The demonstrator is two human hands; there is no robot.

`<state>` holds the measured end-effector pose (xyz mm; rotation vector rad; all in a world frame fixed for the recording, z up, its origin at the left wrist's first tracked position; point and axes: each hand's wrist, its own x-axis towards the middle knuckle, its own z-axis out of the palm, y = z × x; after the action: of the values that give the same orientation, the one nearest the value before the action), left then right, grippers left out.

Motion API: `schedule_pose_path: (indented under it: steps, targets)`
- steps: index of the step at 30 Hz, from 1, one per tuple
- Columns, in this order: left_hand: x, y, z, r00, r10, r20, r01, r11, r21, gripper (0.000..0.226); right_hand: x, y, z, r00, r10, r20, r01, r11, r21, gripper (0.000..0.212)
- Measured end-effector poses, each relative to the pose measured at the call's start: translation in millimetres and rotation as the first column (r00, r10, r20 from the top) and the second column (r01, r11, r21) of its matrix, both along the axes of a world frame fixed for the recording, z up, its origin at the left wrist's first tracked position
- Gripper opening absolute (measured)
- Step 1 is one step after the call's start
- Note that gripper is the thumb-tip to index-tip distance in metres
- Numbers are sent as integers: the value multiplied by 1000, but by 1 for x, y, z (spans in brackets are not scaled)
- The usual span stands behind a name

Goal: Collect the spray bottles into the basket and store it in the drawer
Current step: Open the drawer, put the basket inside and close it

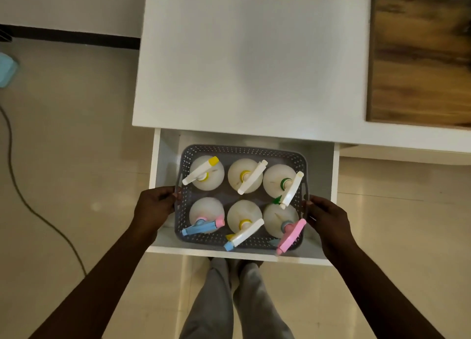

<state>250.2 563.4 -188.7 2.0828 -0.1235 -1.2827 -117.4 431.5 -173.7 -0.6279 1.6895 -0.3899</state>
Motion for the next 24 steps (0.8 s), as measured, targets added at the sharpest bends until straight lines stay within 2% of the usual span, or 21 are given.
schedule_pose_path:
  steps: [7,13,16,19,24]
  targets:
    - [-3,-30,-52,997,-58,49,55,996,69,16,6,-11,-72,998,-18,-56,19,999,26,17]
    - [-4,-46,-103,995,-63,71,52,989,142,23,8,-21,-135,994,-10,-111,15,999,47,15]
    - [-5,-50,-123,995,-62,74,49,986,160,23,10,-27,-159,990,-3,-139,11,998,63,20]
    - [-6,-50,-139,995,-59,84,44,984,172,23,10,-31,-174,988,-13,-154,22,998,59,25]
    - [-9,-50,-156,993,-62,97,41,979,197,22,12,-36,-187,986,-15,-164,26,998,65,19]
